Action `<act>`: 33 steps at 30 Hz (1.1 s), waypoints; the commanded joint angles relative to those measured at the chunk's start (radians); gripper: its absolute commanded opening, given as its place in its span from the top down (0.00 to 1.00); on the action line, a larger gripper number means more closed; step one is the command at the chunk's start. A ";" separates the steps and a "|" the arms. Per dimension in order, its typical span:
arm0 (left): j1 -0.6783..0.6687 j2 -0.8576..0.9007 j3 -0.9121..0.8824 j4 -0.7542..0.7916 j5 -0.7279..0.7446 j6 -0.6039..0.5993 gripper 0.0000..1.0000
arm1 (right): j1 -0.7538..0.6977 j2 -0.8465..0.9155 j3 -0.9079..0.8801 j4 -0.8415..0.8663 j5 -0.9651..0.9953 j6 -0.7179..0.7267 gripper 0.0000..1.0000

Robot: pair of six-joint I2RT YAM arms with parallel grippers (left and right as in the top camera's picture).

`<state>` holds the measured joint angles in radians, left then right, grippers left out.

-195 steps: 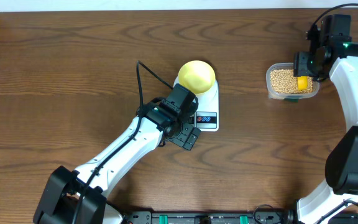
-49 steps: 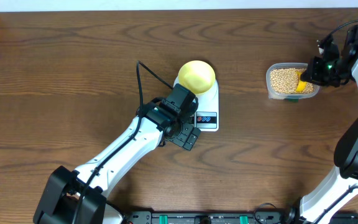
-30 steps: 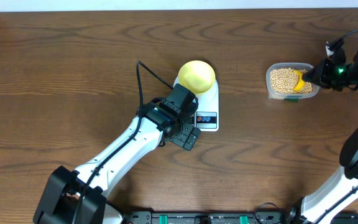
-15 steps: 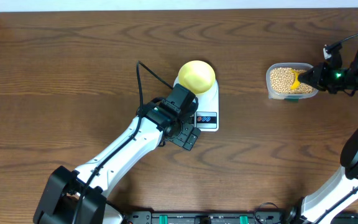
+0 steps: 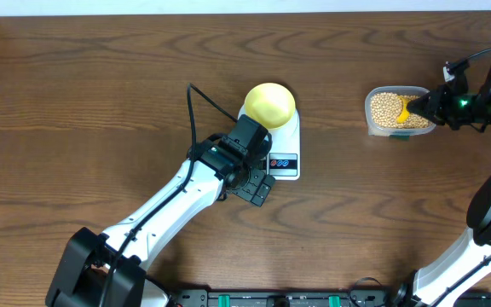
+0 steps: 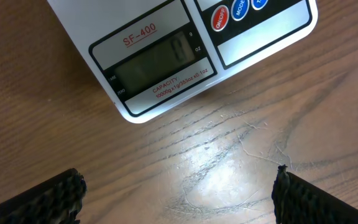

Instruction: Scoop item into bowl and weigh 50g on scale

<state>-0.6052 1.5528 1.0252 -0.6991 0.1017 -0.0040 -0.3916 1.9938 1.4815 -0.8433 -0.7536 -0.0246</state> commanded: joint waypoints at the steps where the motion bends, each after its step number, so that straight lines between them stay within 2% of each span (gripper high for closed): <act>1: 0.000 -0.002 0.007 -0.003 -0.008 -0.016 0.02 | 0.007 0.008 -0.018 -0.013 -0.081 0.029 0.99; 12: 0.000 -0.002 0.007 -0.003 -0.008 -0.016 0.02 | -0.064 0.008 -0.018 -0.066 -0.085 0.027 0.99; 18: 0.000 -0.002 0.007 -0.003 -0.009 -0.016 0.02 | -0.116 0.008 -0.018 -0.065 -0.193 0.008 0.99; 33: 0.000 -0.002 0.007 -0.003 -0.009 -0.016 0.02 | -0.186 0.008 -0.018 -0.068 -0.323 0.021 0.99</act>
<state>-0.6052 1.5528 1.0252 -0.6991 0.1017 -0.0040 -0.5537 1.9942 1.4700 -0.9081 -0.9939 -0.0078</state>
